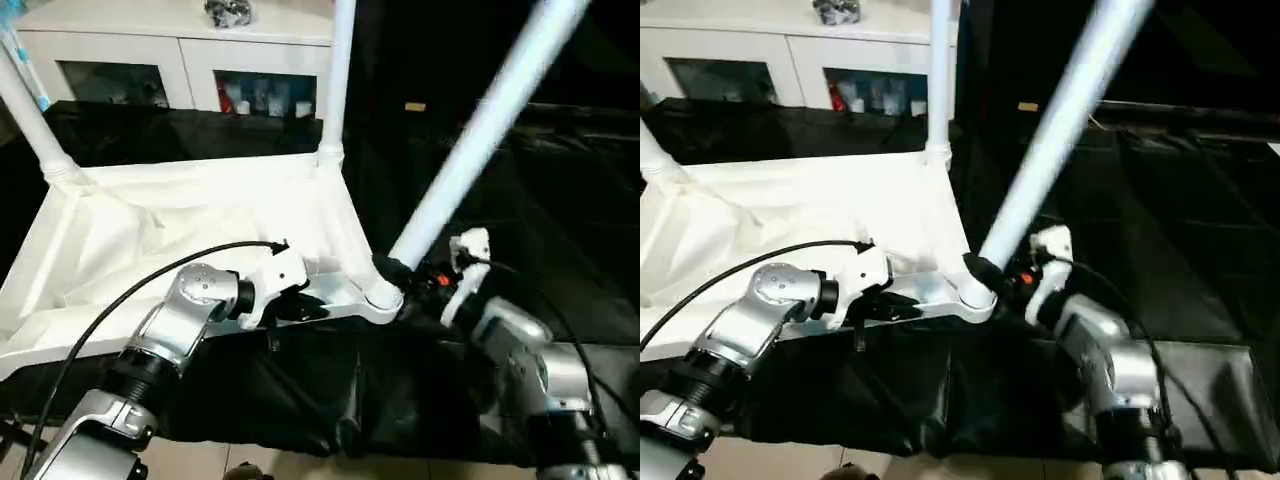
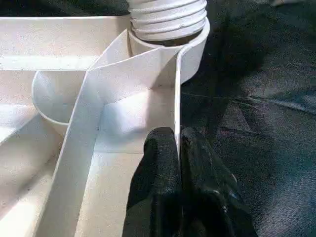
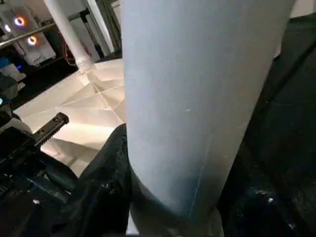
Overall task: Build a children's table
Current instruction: Insert table leg to table base
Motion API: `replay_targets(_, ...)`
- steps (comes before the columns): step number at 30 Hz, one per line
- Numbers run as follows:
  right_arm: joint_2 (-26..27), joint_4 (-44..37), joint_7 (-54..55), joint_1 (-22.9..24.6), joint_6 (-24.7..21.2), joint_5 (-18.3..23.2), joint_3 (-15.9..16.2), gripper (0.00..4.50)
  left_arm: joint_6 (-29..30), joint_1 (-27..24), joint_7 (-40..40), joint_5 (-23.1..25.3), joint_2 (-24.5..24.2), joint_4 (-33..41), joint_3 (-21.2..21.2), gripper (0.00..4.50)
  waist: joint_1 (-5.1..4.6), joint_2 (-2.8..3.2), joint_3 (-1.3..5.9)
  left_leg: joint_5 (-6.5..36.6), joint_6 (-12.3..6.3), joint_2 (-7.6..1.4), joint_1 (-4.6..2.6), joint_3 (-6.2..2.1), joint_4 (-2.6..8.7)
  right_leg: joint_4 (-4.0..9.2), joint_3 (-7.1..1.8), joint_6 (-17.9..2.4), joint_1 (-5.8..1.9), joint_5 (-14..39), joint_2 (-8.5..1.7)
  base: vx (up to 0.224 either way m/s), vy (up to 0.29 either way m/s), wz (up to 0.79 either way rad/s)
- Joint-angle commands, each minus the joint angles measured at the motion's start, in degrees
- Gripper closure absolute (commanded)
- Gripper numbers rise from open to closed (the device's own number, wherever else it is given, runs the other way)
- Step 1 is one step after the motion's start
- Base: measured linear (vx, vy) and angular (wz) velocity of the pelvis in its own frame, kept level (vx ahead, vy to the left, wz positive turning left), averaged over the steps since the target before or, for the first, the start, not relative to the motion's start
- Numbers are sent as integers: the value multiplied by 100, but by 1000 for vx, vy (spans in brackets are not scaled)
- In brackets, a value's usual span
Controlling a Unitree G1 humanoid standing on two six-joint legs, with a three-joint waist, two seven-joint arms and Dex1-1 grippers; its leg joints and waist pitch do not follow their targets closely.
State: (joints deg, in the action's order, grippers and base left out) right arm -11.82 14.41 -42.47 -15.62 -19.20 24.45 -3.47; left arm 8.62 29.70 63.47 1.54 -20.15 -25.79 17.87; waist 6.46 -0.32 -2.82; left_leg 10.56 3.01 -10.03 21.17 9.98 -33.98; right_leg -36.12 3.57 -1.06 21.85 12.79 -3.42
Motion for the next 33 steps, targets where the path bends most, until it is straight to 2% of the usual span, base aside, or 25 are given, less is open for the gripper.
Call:
replay_targets(1,-1,122,39,243,48,-115,22,261,-108,-5,-60,-140,70,-82,-56,450,12,-46,319,826,-201,-359,-57,-112,422,477,-329,-1115,-227,746,-588,0,0,0)
replay_targets(2,-1,122,39,243,48,-115,22,261,-108,-5,-60,-140,70,-82,-56,450,9,-50,319,834,-198,-358,-61,-114,423,472,-327,-1114,-224,746,-583,0,0,0)
replay_targets(6,-144,-127,178,443,397,-572,315,262,-138,9,-105,-111,72,-105,-66,450,16,-41,314,849,-180,-358,-57,-117,428,480,-326,-1065,-221,768,-576,0,0,0)
replay_targets(10,-195,-241,252,454,475,-728,403,262,-153,14,-115,-96,73,-118,-71,450,8,-36,306,989,-154,-359,-69,-122,442,507,-335,-1019,-212,1012,-581,0,0,0)
replay_targets(13,-311,-386,200,428,466,-863,588,262,-180,21,-138,-73,84,-150,-65,450,7,-52,307,928,-170,-357,-62,-123,440,491,-333,-1010,-219,879,-567,0,0,0)
replay_targets(19,-439,-292,-74,227,332,-964,882,262,-180,9,-101,-63,87,-129,-36,450,5,-70,300,951,-199,-350,-53,-119,436,511,-334,-976,-220,1081,-579,0,0,0)
replay_targets(21,-448,-248,-117,176,327,-968,908,262,-182,10,-87,-62,81,-124,-32,450,0,-70,301,933,-208,-353,-54,-120,435,505,-335,-976,-217,1039,-573,0,0,0)
replay_targets(24,-502,77,-520,-138,333,-915,1059,262,-261,76,130,-56,23,-151,34,450,-11,-84,300,938,-236,-348,-55,-117,427,506,-330,-1032,-214,1054,-581,0,0,0)
replay_targets(28,-631,186,-1018,-165,408,-867,1222,262,-312,141,307,-74,-17,-154,76,450,-1,-85,310,898,-252,-358,-56,-116,424,495,-331,-1035,-226,938,-577,0,0,0)
replay_targets(30,-702,215,-1349,-133,489,-836,1301,262,-353,161,462,-80,-58,-134,132,450,0,-81,310,877,-278,-357,-51,-116,420,490,-332,-1059,-231,842,-579,0,0,0)
replay_targets(31,-715,229,-1419,-119,534,-840,1318,262,-363,162,508,-84,-71,-122,148,450,4,-66,314,881,-296,-360,-58,-117,418,479,-328,-1106,-227,726,-572,0,0,0)
replay_targets(32,-738,245,-1487,-96,572,-862,1353,262,-369,155,555,-84,-92,-100,167,450,16,-9,314,895,-283,-364,-57,-129,423,469,-325,-1140,-224,701,-578,0,0,0)
replay_targets(33,-778,249,-1558,-64,626,-907,1412,262,-368,148,591,-78,-115,-79,186,450,8,-16,313,943,-270,-367,-60,-125,428,486,-324,-1143,-221,726,-576,0,0,0)
